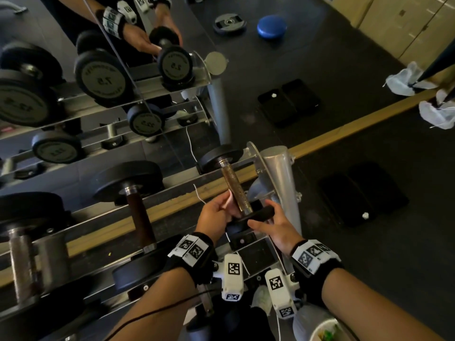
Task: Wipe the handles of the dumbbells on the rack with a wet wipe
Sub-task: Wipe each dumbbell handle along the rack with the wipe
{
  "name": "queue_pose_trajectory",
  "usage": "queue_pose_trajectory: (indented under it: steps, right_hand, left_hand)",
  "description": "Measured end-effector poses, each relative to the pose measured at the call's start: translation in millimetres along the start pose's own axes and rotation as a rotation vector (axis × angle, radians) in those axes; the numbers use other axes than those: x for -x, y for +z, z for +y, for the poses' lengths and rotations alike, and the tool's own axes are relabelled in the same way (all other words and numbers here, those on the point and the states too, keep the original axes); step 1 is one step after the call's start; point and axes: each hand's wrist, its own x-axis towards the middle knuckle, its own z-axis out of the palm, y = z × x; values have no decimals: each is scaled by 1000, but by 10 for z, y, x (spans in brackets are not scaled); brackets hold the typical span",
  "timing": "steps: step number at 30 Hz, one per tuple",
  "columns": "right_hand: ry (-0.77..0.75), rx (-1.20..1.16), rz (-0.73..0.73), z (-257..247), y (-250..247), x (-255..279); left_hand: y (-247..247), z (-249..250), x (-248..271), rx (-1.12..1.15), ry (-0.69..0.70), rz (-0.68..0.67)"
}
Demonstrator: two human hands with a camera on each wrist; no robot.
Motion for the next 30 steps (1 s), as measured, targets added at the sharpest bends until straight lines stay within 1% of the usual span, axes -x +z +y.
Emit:
queue_pose_trajectory:
  steps: [2,3,4,6,7,11,19,23,27,29,30]
  right_hand:
    - [-3,-3,6,6,-4,-12]
    - [-1,1,5,5,-3,-15]
    - [3,4,3,1,-4,-18]
    - [10,12,-2,-19,2,-7]
    - [11,17,1,-33,8,6]
    - [4,57,24,-47,9,36]
    - [-24,76,46,-8,12,21]
    - [-18,86,41,-28,14,26]
    - [-24,99,46,-13,7,29]
    - [-33,95,51,-21,25,49]
    - [-37,87,53,-31,36,58]
  left_hand:
    - [-27,28,-13,91,-35,9]
    - [-42,50,-33,151,-38,43]
    - [-53,70,-72,176,-18,105]
    - [-54,96,-182,102,76,229]
    - [-31,99,-227,46,115,246]
    - [71,49,-312,-245,160,177]
    - [-51,48,-286,-639,168,122]
    - [-39,35,-168,-692,171,19]
    - [-41,49,-17,-895,245,-102]
    - [-64,67,35,-878,190,-169]
    - [-89,94,44,-794,144,-179]
